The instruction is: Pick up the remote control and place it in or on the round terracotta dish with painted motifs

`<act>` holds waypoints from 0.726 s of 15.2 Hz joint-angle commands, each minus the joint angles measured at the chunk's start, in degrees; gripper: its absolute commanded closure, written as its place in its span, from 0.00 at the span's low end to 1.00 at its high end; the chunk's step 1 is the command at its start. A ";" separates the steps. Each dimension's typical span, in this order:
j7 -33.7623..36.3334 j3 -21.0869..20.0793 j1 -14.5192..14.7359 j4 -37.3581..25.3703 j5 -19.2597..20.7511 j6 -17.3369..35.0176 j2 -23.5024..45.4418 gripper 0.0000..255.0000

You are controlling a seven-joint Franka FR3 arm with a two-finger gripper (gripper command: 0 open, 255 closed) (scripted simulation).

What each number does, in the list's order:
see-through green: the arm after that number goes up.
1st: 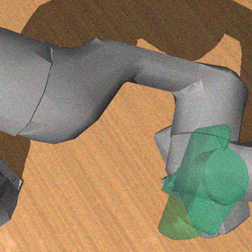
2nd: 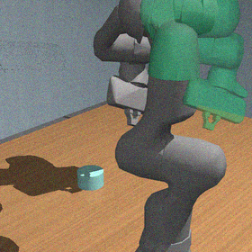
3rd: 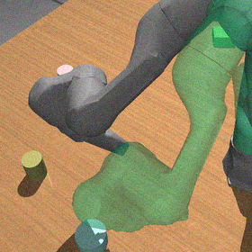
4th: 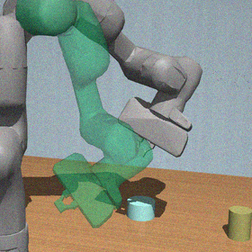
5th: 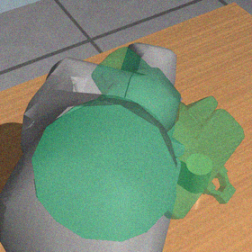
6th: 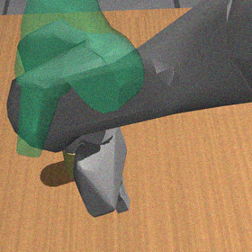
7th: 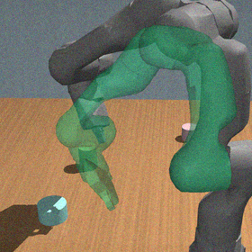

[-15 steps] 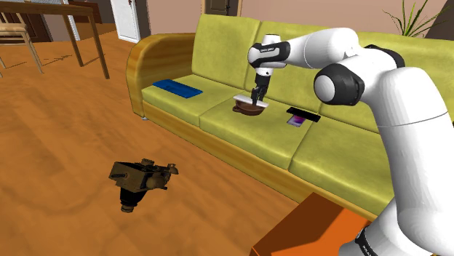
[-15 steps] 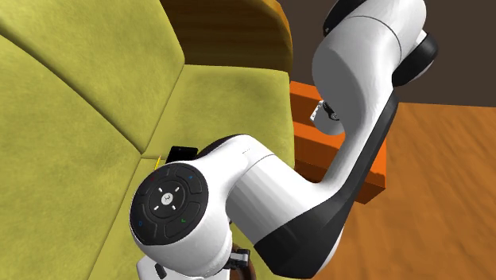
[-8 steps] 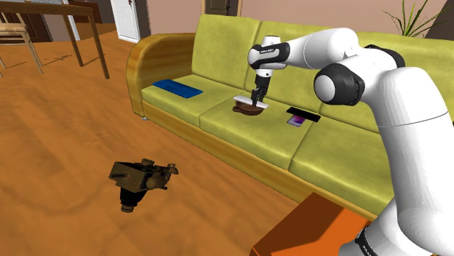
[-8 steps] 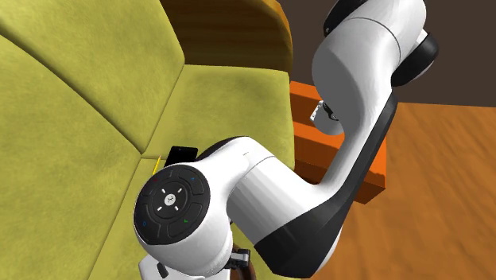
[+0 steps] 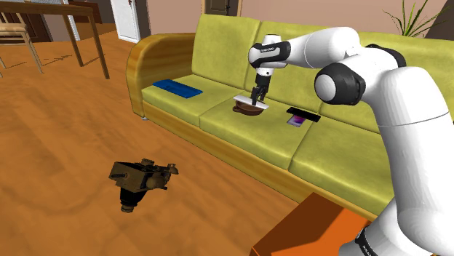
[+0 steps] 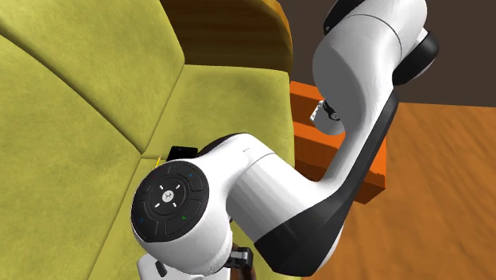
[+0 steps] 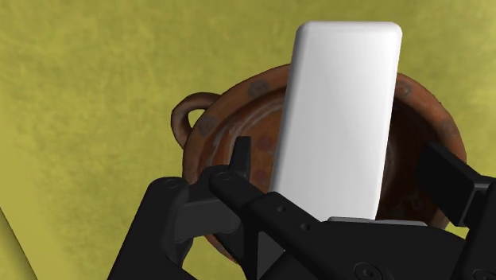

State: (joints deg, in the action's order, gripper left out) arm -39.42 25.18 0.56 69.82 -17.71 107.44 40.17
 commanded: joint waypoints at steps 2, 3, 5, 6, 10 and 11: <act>0.54 0.25 -0.53 -3.93 0.42 -4.40 -0.63 0.00; 0.70 0.30 -0.75 -5.31 0.52 -5.83 -0.74 0.00; 0.70 0.30 -0.75 -5.30 0.52 -5.83 -0.75 0.00; 0.70 0.30 -0.75 -5.31 0.52 -5.83 -0.75 0.00; 0.70 0.30 -0.75 -5.31 0.52 -5.83 -0.74 0.00; 0.70 0.30 -0.75 -5.31 0.52 -5.83 -0.74 0.00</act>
